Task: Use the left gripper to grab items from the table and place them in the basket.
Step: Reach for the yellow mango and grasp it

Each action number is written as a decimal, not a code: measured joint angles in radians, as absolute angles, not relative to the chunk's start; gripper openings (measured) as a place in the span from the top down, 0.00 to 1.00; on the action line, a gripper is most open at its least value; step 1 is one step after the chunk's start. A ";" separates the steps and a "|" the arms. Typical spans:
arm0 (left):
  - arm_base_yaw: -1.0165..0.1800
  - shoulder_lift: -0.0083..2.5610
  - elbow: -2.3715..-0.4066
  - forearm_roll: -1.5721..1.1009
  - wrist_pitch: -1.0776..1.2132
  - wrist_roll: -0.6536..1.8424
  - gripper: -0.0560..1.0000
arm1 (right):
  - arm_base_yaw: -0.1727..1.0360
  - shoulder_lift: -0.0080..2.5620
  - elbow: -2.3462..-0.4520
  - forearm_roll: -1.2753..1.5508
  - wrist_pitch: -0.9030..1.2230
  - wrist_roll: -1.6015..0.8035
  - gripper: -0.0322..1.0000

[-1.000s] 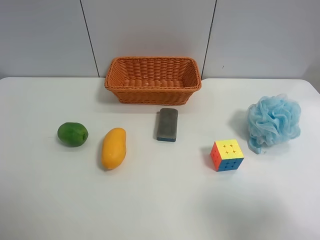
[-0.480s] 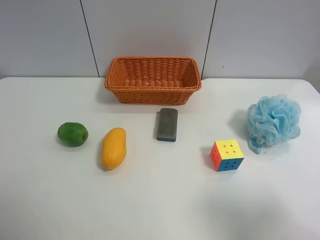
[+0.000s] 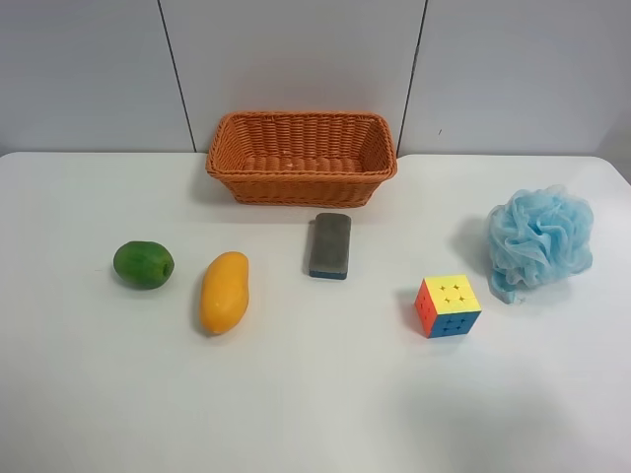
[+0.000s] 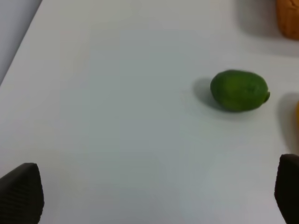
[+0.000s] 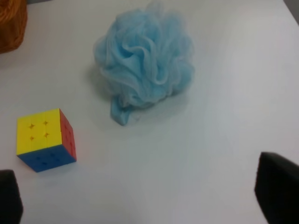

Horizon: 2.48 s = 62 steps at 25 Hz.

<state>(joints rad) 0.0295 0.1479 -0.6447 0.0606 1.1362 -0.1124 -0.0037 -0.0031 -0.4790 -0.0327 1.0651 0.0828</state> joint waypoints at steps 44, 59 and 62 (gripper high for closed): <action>-0.498 1.559 -0.929 -0.158 0.715 -0.481 0.01 | -0.004 -0.003 -0.479 -0.033 1.065 0.083 0.01; -0.545 1.728 -0.940 -0.177 0.531 -0.480 0.01 | -0.004 -0.003 -0.479 -0.033 1.065 0.083 0.01; -0.545 1.752 -0.940 -0.177 0.485 -0.480 0.01 | -0.004 -0.003 -0.479 -0.033 1.065 0.083 0.01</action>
<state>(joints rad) -0.5452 1.7523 -0.9395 -0.1766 0.4852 -0.4800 -0.0037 -0.0031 -0.4790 -0.0327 1.0651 0.0828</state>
